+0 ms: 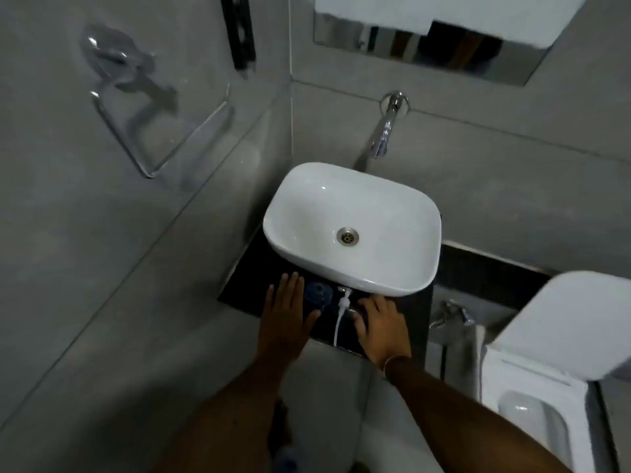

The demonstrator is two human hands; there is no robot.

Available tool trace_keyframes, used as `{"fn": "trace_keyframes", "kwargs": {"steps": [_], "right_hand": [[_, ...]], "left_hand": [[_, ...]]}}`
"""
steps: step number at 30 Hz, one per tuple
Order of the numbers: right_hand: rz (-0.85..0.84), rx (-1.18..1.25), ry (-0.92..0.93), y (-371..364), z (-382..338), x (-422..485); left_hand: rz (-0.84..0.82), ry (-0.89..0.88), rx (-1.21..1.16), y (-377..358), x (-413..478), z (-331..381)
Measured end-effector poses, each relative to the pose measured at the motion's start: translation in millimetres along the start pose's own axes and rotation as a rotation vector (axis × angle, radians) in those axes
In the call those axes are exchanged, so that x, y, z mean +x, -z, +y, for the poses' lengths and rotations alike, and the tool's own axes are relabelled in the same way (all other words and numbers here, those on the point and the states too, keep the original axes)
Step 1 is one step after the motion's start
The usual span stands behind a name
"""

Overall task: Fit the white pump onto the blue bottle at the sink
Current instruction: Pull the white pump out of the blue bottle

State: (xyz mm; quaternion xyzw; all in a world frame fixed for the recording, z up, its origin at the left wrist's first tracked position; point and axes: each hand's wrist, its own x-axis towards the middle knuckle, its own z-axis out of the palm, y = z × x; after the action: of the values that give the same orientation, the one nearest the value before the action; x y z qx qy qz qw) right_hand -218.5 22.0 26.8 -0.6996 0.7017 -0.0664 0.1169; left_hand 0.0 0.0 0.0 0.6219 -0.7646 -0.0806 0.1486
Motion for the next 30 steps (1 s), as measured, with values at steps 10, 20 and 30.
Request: {"fn": "trace_keyframes", "kwargs": {"steps": [10, 20, 30], "right_hand": [[-0.173, 0.382, -0.622, -39, -47, 64], [-0.159, 0.484, -0.713, -46, -40, 64], [0.497, 1.042, -0.425, 38, -67, 14]], "left_hand": [[-0.145, -0.051, -0.104, -40, 37, -36], [-0.137, -0.117, -0.305, -51, 44, -48], [-0.114, -0.141, -0.328, -56, 45, -54]]}}
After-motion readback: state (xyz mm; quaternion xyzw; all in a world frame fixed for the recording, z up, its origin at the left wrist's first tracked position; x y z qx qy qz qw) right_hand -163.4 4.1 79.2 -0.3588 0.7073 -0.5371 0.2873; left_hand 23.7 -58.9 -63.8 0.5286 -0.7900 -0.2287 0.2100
